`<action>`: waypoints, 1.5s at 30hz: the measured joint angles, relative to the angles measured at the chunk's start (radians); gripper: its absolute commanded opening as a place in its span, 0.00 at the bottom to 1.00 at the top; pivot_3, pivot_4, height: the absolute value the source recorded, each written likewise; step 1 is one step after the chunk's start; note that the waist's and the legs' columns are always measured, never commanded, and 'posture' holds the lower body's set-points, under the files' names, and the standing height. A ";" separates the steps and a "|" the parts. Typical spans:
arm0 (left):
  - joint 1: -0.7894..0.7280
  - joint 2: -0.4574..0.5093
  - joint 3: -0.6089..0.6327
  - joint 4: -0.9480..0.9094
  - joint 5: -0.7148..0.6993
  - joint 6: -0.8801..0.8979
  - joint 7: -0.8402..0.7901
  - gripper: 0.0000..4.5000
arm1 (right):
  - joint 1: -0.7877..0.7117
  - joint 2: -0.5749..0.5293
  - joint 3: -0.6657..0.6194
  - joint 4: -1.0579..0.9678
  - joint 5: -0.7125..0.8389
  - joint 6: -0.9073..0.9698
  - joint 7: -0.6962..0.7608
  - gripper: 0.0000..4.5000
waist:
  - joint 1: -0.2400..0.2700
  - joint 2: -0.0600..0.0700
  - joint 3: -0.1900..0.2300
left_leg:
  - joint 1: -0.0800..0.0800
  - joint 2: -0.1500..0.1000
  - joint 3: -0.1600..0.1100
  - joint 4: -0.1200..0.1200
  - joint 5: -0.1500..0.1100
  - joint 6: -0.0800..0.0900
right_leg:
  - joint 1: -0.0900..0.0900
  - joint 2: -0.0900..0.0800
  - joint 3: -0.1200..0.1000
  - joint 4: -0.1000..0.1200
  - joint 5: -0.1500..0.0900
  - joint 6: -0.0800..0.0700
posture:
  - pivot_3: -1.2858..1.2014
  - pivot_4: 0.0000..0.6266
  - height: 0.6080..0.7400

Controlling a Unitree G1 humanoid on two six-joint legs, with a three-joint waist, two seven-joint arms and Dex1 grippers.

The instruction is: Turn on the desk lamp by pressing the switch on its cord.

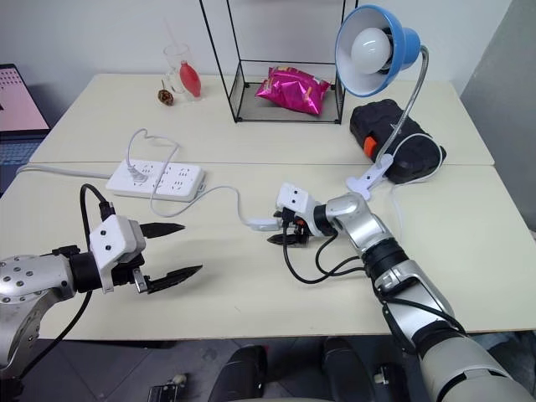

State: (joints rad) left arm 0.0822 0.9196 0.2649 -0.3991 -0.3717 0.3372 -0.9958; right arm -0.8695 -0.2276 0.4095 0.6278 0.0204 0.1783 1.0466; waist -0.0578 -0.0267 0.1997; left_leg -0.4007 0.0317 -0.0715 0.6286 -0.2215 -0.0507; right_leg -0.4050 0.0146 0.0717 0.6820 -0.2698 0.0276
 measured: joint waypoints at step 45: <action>-0.460 -0.118 -0.384 0.234 0.090 -0.061 -0.105 1.00 | 0.141 -0.156 0.007 -0.565 0.038 0.139 0.066 0.08 | 0.001 0.000 0.000 | -0.001 0.000 -0.001 0.000 0.000 0.000 | 0.000 0.001 0.000 0.000 -0.001 0.001 | 0.52 0.24 1.00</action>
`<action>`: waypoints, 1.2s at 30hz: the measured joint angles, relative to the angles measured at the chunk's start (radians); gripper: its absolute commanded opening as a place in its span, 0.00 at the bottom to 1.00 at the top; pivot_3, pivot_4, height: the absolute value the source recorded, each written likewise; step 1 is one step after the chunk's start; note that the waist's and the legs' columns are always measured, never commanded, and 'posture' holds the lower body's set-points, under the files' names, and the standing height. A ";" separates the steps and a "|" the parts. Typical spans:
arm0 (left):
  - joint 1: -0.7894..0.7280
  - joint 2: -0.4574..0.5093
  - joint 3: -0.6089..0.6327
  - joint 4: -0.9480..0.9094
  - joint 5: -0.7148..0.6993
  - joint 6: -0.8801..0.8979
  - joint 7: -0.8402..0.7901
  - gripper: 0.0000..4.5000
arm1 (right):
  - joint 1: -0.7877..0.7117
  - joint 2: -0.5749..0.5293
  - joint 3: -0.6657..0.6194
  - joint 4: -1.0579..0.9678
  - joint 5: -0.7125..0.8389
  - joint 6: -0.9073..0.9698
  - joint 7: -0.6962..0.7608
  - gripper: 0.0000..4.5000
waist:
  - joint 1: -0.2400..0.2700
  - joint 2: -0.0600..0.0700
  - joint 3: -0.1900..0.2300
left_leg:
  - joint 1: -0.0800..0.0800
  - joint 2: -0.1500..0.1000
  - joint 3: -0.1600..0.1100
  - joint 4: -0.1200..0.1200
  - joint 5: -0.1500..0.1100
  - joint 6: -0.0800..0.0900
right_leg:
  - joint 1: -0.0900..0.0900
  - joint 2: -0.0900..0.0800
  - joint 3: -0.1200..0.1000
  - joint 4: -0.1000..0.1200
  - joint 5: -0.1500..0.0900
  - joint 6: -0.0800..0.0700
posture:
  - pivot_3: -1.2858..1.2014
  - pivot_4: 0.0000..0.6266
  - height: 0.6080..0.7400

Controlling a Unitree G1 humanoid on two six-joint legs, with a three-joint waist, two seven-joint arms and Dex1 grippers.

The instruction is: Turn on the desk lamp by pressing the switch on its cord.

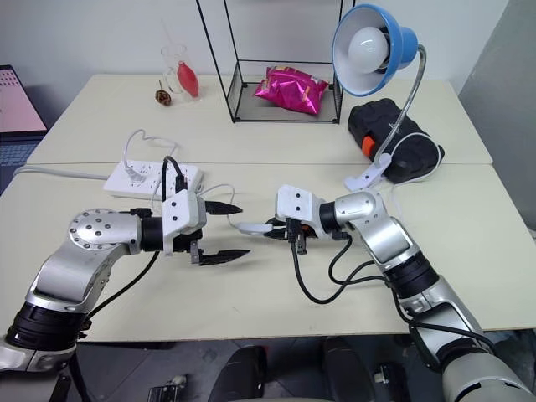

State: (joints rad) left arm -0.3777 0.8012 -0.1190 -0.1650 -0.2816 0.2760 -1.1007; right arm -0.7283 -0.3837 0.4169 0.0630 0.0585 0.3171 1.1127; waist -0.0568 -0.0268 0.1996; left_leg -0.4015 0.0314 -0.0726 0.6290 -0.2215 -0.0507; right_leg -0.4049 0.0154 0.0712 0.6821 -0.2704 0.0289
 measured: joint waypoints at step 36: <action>-0.071 -0.062 -0.071 0.103 0.106 -0.091 -0.045 0.14 | 0.000 -0.007 0.018 -0.004 -0.011 -0.012 0.008 0.08 | 0.000 0.000 0.000 | 0.000 0.000 0.000 0.000 0.000 0.000 | 0.000 0.000 0.000 0.000 0.000 0.000 | 0.52 0.24 1.00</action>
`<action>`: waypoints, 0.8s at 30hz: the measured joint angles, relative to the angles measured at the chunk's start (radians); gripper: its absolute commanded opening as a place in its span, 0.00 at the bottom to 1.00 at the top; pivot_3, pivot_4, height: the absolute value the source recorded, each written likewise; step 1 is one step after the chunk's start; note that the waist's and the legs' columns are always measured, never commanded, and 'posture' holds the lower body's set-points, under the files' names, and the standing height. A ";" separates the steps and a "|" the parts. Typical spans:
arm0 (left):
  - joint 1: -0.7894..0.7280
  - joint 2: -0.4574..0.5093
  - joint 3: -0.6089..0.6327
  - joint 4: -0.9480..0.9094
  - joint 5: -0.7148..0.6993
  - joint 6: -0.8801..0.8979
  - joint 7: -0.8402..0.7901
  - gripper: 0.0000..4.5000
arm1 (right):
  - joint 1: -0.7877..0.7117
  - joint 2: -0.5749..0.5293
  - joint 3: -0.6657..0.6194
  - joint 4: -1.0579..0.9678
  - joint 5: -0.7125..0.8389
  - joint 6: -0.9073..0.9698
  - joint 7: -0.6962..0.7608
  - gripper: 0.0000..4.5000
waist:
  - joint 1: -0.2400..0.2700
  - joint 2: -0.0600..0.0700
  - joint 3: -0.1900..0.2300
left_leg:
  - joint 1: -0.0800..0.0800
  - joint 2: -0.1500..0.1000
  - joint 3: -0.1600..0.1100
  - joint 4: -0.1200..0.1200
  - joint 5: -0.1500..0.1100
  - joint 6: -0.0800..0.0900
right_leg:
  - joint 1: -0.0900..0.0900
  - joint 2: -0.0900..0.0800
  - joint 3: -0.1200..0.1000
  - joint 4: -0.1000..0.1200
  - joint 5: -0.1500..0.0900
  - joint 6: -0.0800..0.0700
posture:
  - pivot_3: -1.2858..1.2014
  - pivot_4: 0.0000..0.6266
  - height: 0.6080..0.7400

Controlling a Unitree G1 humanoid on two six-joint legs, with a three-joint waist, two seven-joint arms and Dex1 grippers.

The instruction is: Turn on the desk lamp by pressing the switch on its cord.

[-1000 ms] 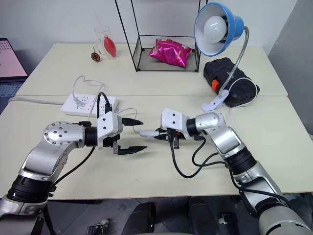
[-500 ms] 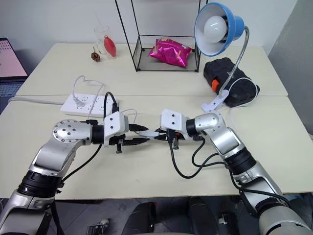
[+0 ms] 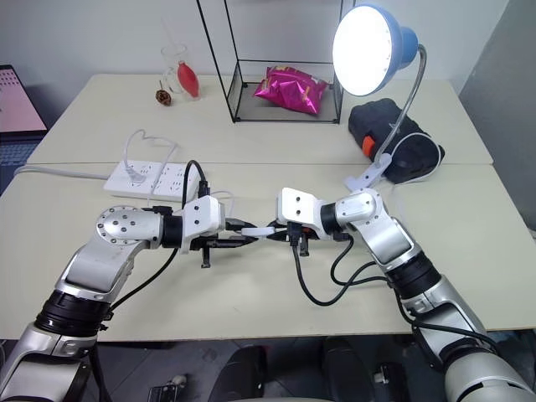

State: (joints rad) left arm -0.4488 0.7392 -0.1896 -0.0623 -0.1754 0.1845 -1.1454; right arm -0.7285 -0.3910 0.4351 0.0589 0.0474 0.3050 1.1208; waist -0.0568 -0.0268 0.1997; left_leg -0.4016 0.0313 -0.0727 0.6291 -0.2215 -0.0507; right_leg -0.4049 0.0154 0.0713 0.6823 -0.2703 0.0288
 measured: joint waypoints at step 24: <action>0.089 0.085 0.086 -0.063 -0.020 -0.080 -0.006 0.74 | -0.055 0.033 0.001 0.228 -0.037 -0.131 -0.006 0.08 | -0.002 0.000 0.000 | 0.000 0.000 0.000 0.000 0.000 0.000 | 0.000 0.000 0.000 0.000 0.000 0.000 | 0.52 0.24 1.00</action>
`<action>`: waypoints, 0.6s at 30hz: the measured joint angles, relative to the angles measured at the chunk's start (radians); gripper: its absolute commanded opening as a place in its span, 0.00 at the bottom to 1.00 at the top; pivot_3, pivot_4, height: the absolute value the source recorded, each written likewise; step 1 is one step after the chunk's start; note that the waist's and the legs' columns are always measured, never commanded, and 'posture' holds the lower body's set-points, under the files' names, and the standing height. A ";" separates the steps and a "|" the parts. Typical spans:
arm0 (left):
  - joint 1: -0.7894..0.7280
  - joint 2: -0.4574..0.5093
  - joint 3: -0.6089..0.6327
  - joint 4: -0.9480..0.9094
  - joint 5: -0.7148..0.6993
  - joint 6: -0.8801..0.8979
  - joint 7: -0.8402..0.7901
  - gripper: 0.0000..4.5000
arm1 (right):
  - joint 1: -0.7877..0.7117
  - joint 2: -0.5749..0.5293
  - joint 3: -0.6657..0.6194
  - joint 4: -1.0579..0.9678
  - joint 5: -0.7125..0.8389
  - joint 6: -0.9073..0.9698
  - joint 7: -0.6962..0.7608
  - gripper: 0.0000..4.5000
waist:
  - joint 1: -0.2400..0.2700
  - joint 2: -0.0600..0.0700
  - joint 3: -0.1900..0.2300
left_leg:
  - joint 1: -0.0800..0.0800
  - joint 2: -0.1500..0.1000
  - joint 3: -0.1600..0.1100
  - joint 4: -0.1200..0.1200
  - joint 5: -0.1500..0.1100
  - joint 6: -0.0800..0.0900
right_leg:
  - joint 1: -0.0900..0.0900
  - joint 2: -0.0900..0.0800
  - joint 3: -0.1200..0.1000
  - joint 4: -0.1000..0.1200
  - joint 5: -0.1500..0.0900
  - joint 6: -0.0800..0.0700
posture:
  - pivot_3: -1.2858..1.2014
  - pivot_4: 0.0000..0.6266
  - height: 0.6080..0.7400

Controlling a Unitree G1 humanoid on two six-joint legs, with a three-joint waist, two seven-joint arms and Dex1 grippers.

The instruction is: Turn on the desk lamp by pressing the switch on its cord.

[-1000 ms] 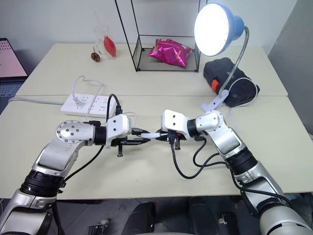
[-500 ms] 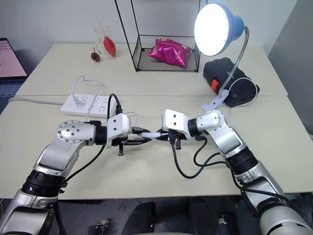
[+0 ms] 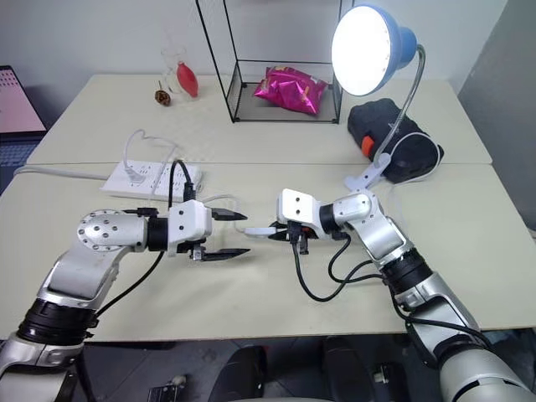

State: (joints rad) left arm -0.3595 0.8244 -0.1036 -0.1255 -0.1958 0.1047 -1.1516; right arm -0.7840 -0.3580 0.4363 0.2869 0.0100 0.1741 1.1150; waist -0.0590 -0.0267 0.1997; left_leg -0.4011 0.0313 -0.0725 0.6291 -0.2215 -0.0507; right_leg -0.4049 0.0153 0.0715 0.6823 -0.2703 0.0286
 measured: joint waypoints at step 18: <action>0.132 0.023 0.072 -0.097 -0.052 0.068 0.017 0.74 | -0.098 0.054 -0.014 0.374 -0.074 -0.209 -0.032 0.49 | 0.001 0.000 0.000 | 0.000 0.000 0.000 0.000 0.000 0.000 | 0.000 0.000 0.000 0.000 0.001 -0.003 | 0.52 0.24 1.00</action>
State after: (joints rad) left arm -0.2278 0.8471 -0.0319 -0.2229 -0.2477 0.1729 -1.1346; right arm -0.8818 -0.3039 0.4223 0.6607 -0.0643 -0.0349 1.0828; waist -0.0578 -0.0266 0.1997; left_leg -0.4014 0.0313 -0.0726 0.6289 -0.2215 -0.0507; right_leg -0.4049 0.0151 0.0714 0.6823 -0.2688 0.0261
